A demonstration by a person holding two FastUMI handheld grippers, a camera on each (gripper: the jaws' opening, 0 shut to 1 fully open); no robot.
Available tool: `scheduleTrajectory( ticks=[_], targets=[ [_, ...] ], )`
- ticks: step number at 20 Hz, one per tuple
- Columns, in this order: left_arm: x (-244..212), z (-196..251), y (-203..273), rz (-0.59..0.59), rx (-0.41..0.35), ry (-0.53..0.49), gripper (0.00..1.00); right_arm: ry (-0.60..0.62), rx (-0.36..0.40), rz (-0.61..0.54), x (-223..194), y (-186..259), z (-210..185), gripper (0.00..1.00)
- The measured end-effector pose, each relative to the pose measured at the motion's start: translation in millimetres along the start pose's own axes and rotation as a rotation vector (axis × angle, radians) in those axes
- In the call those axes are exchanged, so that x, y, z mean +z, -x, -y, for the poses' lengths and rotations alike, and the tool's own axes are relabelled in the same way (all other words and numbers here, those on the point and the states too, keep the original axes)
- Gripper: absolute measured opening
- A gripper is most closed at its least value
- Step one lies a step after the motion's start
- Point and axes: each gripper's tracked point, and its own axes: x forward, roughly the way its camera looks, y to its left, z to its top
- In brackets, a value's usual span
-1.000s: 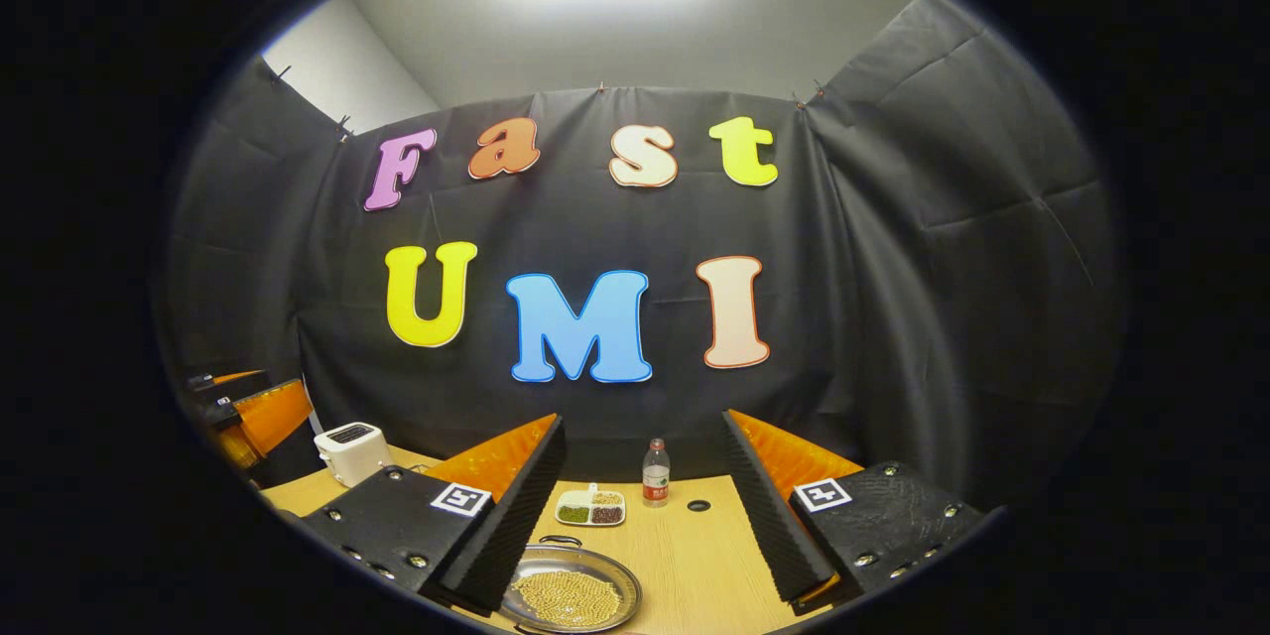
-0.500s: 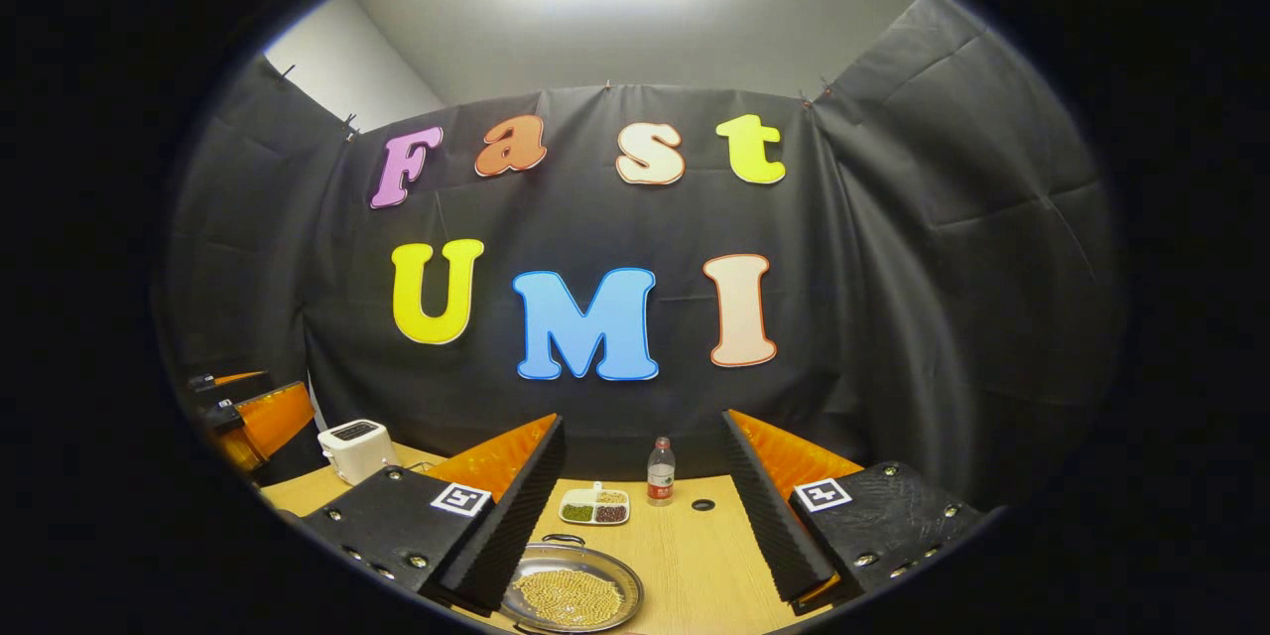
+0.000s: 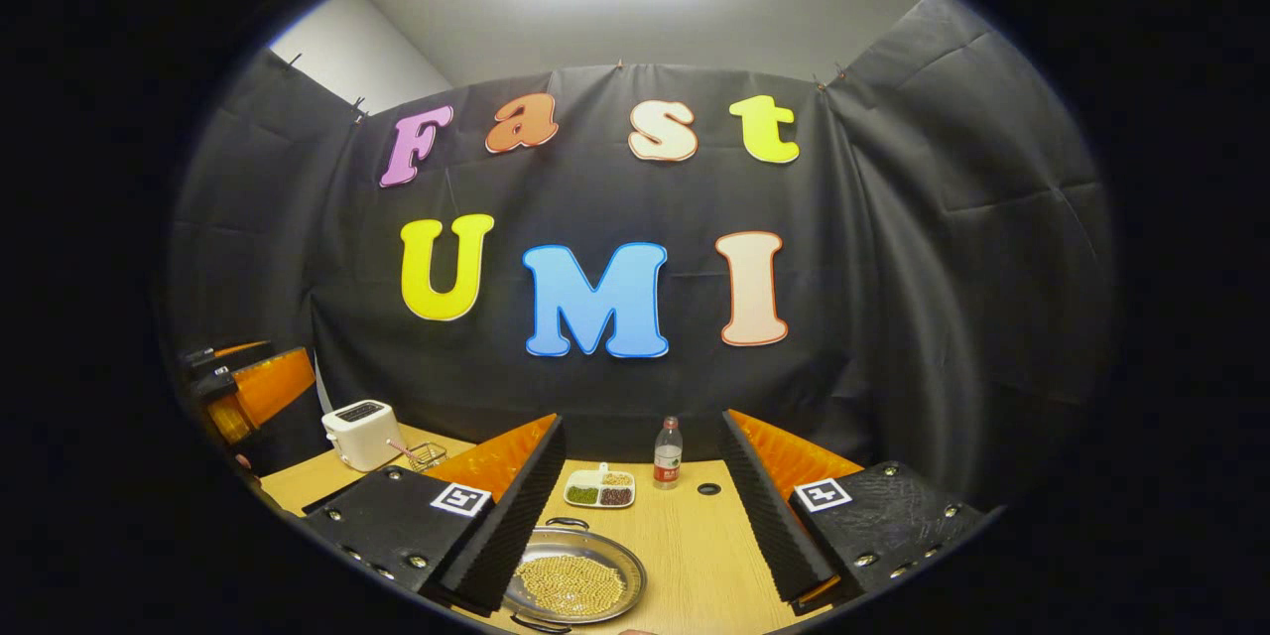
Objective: First push the handle of the pot to place it horizontally, then grasp the pot with both hands and set it on the induction cooktop.
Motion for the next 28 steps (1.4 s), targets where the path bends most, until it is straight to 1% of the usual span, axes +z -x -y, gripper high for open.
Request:
scheduleTrajectory(
  ticks=[4,7,8,9,10,11,12,13,14,15,16,17,18,19,20,21,22,27,28],
  targets=[
    [-6,-7,1,-0.014,0.008,-0.016,1.00,-0.019,0.075,-0.095,-23,0,-23,0.96],
    [-13,-5,1,-0.032,-0.005,-0.011,1.00,-0.024,0.128,-0.164,-43,1,-41,0.96],
    [-15,-6,-1,-0.037,-0.005,-0.017,0.97,-0.018,0.150,-0.194,-52,3,-47,0.95],
    [-15,-6,-1,-0.040,-0.005,-0.022,0.97,-0.013,0.166,-0.227,-63,5,-53,0.95],
    [-18,-7,0,-0.045,-0.005,-0.022,0.97,-0.014,0.185,-0.263,-74,5,-60,0.89],
    [-20,-7,1,-0.051,-0.008,-0.015,1.00,-0.014,0.197,-0.308,-86,5,-65,0.86],
    [-22,-8,1,-0.056,-0.011,-0.008,1.00,-0.014,0.201,-0.349,-99,7,-67,0.75],
    [-25,-10,1,-0.062,-0.011,-0.004,1.00,-0.018,0.212,-0.388,-110,8,-72,0.68],
    [-28,-13,3,-0.066,-0.009,-0.004,1.00,-0.017,0.221,-0.428,-123,9,-76,0.57],
    [-31,-15,3,-0.073,-0.007,-0.004,1.00,-0.010,0.236,-0.476,-137,11,-80,0.51],
    [-33,-17,2,-0.080,-0.005,-0.005,1.00,0.002,0.247,-0.535,-155,12,-84,0.41],
    [-35,-19,1,-0.085,-0.002,-0.008,1.00,0.000,0.272,-0.603,-172,17,-88,0.33],
    [-39,-21,2,-0.089,0.000,-0.010,0.97,-0.006,0.307,-0.669,-185,24,-97,0.14],
    [-41,-23,2,-0.094,0.002,-0.010,0.97,0.005,0.315,-0.725,-197,29,-100,0.14],
    [-43,-25,3,-0.100,0.004,-0.008,1.00,-0.001,0.316,-0.771,-216,33,-98,0.00],
    [-46,-27,3,-0.106,0.009,-0.005,1.00,-0.013,0.336,-0.816,-223,36,-104,0.01],
    [-49,-31,3,-0.112,0.015,-0.003,1.00,-0.015,0.340,-0.851,-232,44,-107,0.00],
    [-63,-51,6,-0.137,0.050,0.015,1.00,-0.032,0.396,-1.005,-268,57,-133,0.00],
    [-68,-56,8,-0.148,0.059,0.016,0.97,-0.038,0.413,-1.042,-275,60,-140,0.00]
  ],
)
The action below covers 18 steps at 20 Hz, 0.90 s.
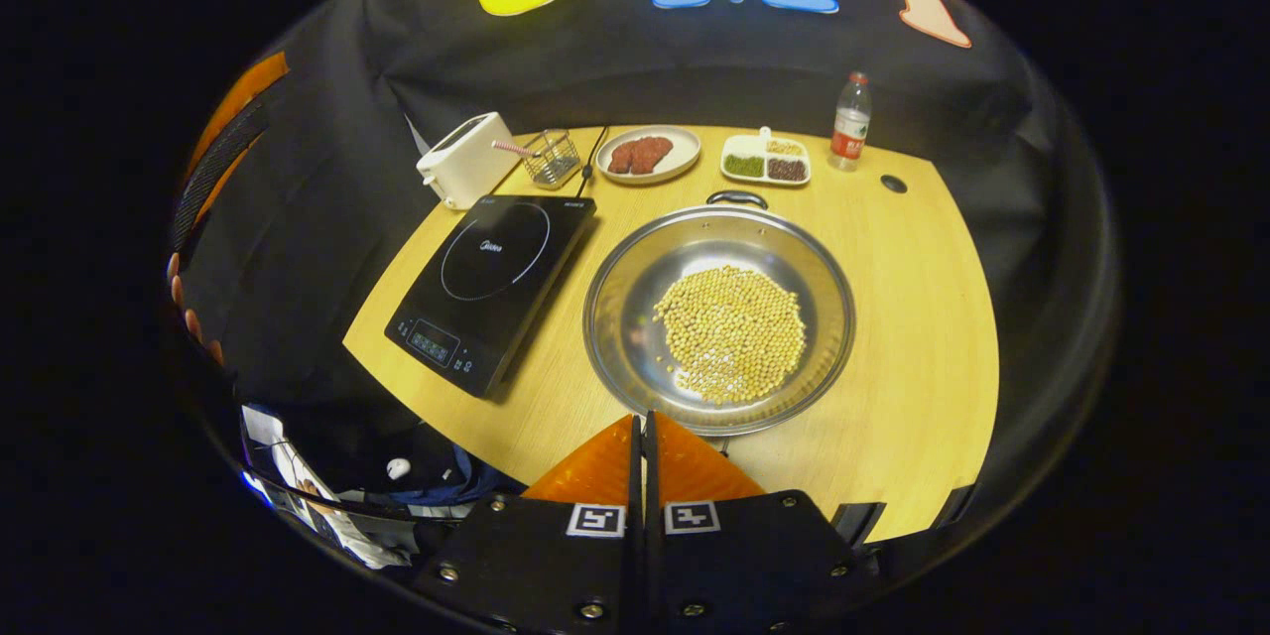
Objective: First push the handle of the pot to place it horizontally, then grasp the pot with both hands and set it on the induction cooktop.
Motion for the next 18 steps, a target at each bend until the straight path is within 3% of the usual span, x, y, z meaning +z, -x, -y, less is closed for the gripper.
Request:
scheduleTrajectory(
  ticks=[11,12,18],
  targets=[
    [-29,-26,-6,-0.068,0.039,0.030,1.00,-0.065,0.009,-0.208,-34,-68,-22,0.01],
    [-33,-28,-6,-0.078,0.040,0.035,0.96,-0.080,0.011,-0.220,-36,-76,-23,0.00],
    [-37,-42,-10,-0.094,0.065,0.024,1.00,-0.118,-0.050,-0.241,-45,-108,-8,0.01]
  ],
)
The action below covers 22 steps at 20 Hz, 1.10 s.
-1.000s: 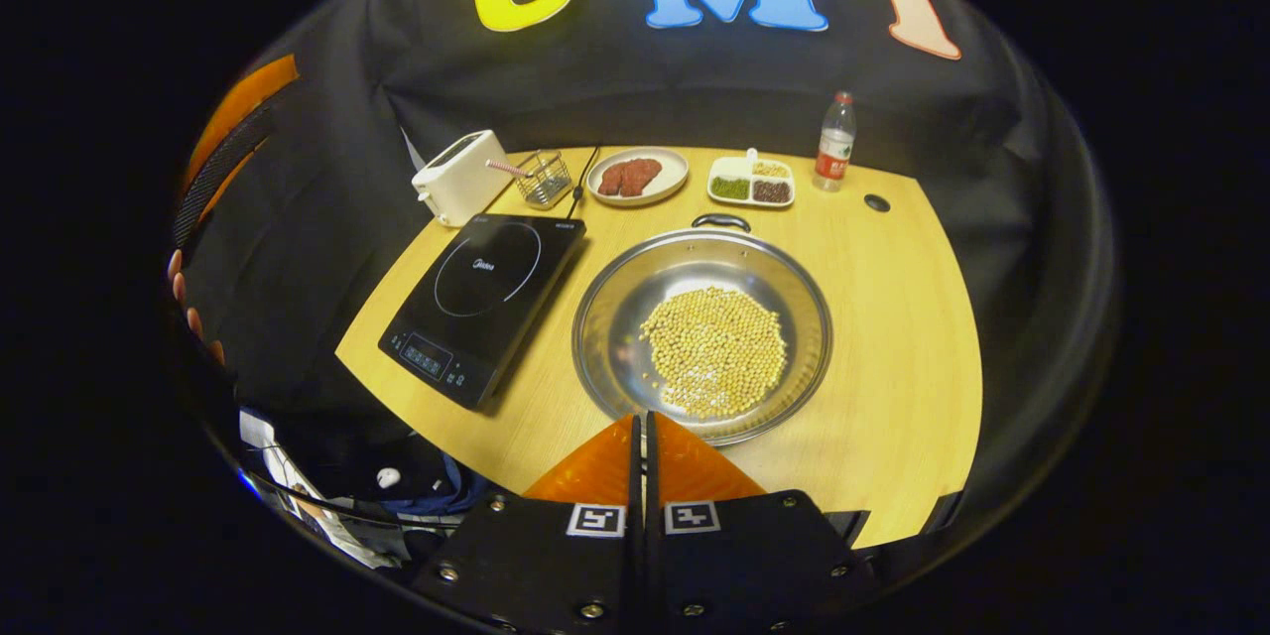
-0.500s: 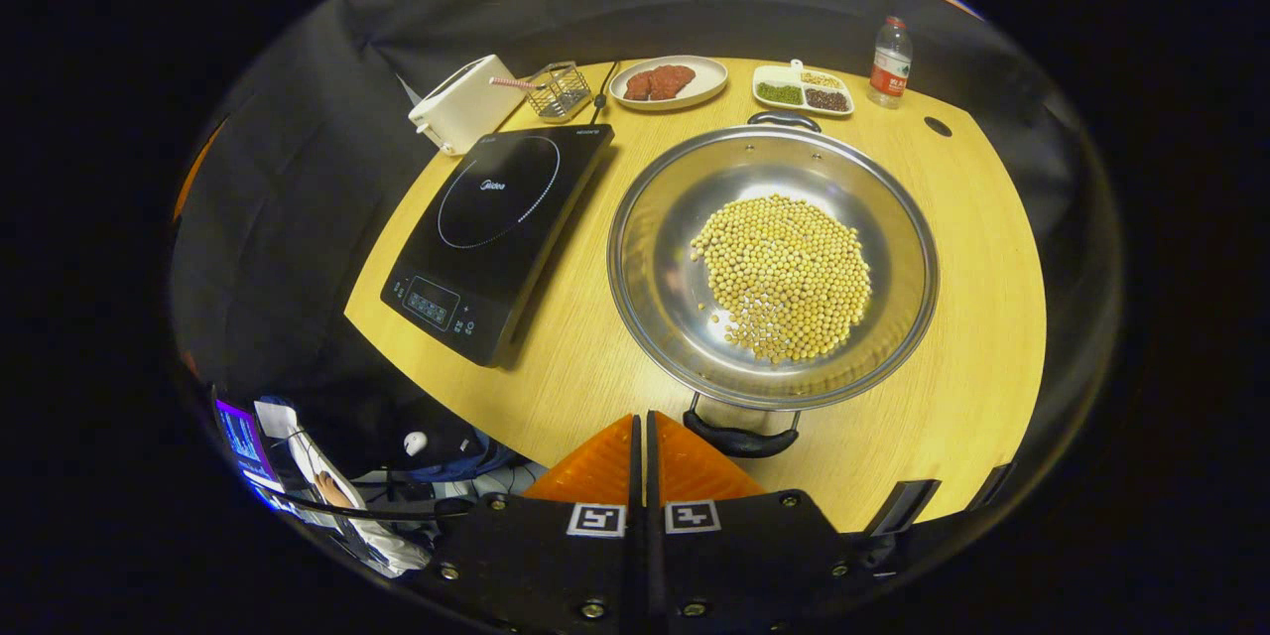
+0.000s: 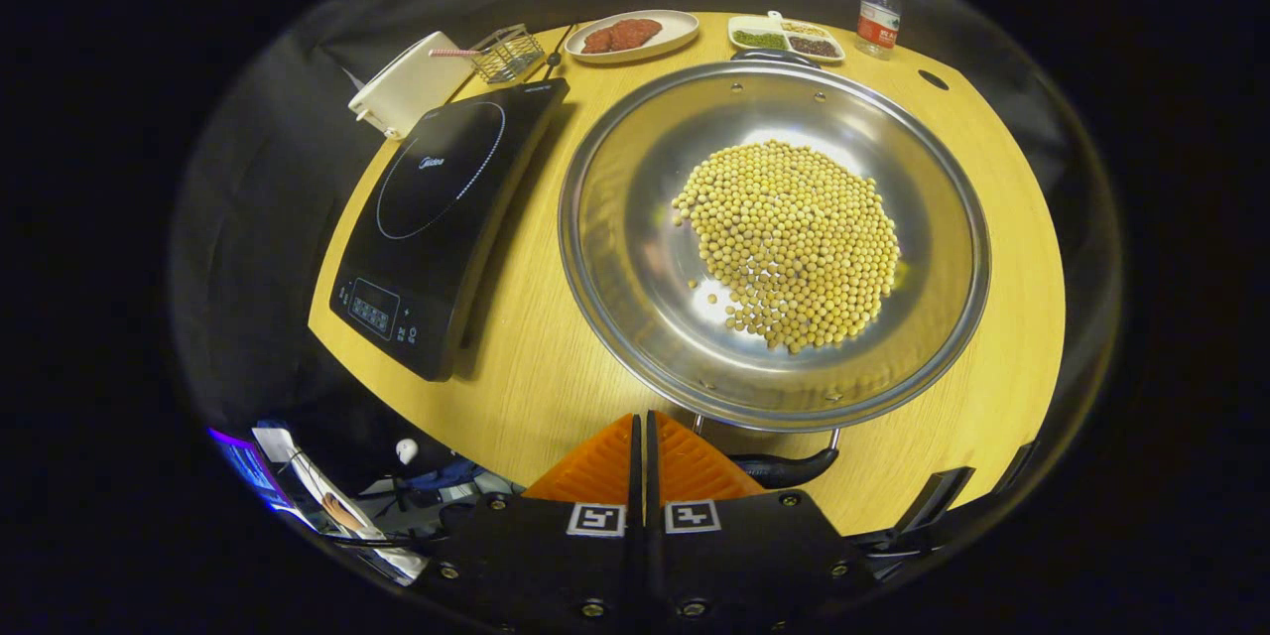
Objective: First push the handle of the pot to place it horizontally, then grasp the pot with both hands and set it on the induction cooktop.
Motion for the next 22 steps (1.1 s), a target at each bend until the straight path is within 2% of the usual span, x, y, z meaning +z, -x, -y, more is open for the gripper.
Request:
scheduleTrajectory(
  ticks=[5,6,7,8,11,16,22],
  targets=[
    [-7,-7,-3,-0.019,0.010,0.009,0.97,-0.098,0.037,-0.005,0,-8,1,0.00],
    [-8,-5,-2,-0.021,0.006,0.012,0.93,-0.118,0.037,-0.005,0,-8,3,0.01],
    [-7,-2,-4,-0.023,0.001,0.012,1.00,-0.137,0.035,-0.004,-2,-10,5,0.00],
    [-7,0,-4,-0.023,-0.006,0.010,0.97,-0.151,0.032,-0.003,-2,-10,8,0.00],
    [-6,9,-8,-0.020,-0.029,0.006,0.93,-0.168,0.016,0.001,-5,-10,19,0.01],
    [-6,27,-12,-0.021,-0.075,-0.002,1.00,-0.246,-0.011,0.004,-12,-6,44,0.00],
    [-11,49,-19,-0.035,-0.144,-0.002,1.00,-0.356,-0.061,0.017,-15,-2,83,0.01]
  ],
)
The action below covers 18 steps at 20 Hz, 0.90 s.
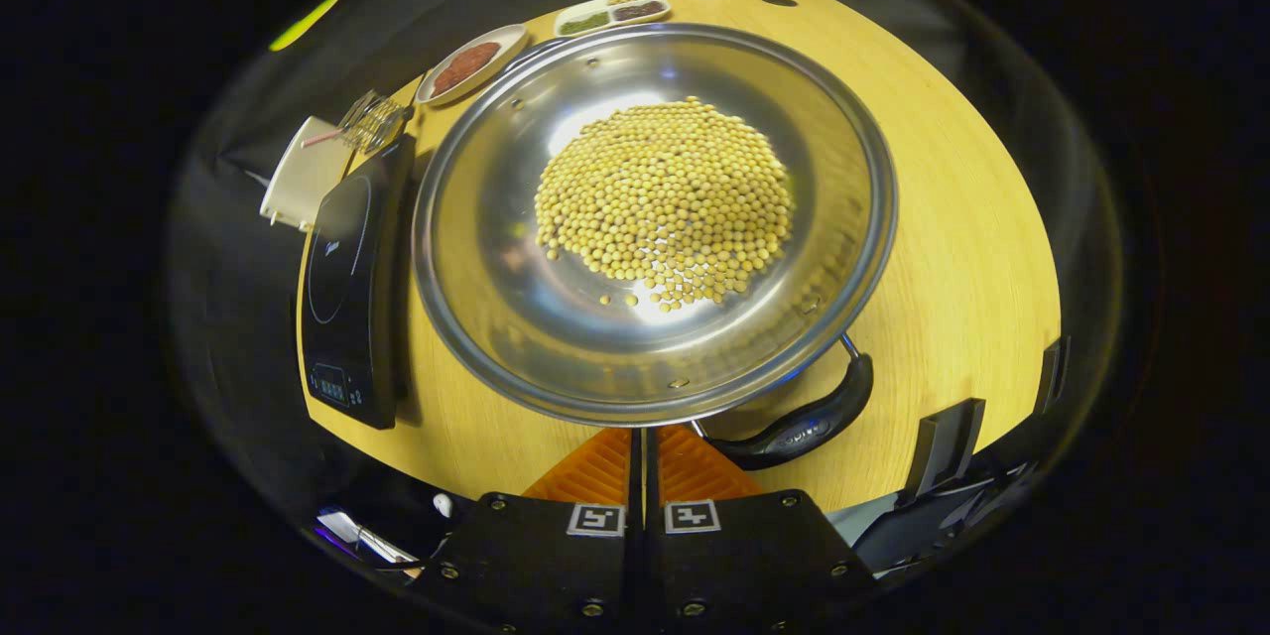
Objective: First push the handle of the pot to place it horizontally, then grasp the pot with both hands and set it on the induction cooktop.
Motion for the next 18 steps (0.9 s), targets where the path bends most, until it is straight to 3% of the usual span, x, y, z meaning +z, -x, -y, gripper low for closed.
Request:
scheduleTrajectory(
  ticks=[4,13,15,18],
  targets=[
    [-5,15,-8,-0.022,-0.067,0.002,0.92,-0.064,-0.032,0.010,4,4,24,0.01],
    [-13,43,-21,-0.066,-0.165,-0.001,0.93,-0.138,-0.072,-0.040,4,7,62,0.01],
    [-13,53,-24,-0.070,-0.174,-0.003,1.00,-0.148,-0.063,-0.049,7,7,69,0.01],
    [-14,64,-28,-0.080,-0.157,-0.018,1.00,-0.148,-0.063,-0.067,13,7,84,0.01]
  ],
)
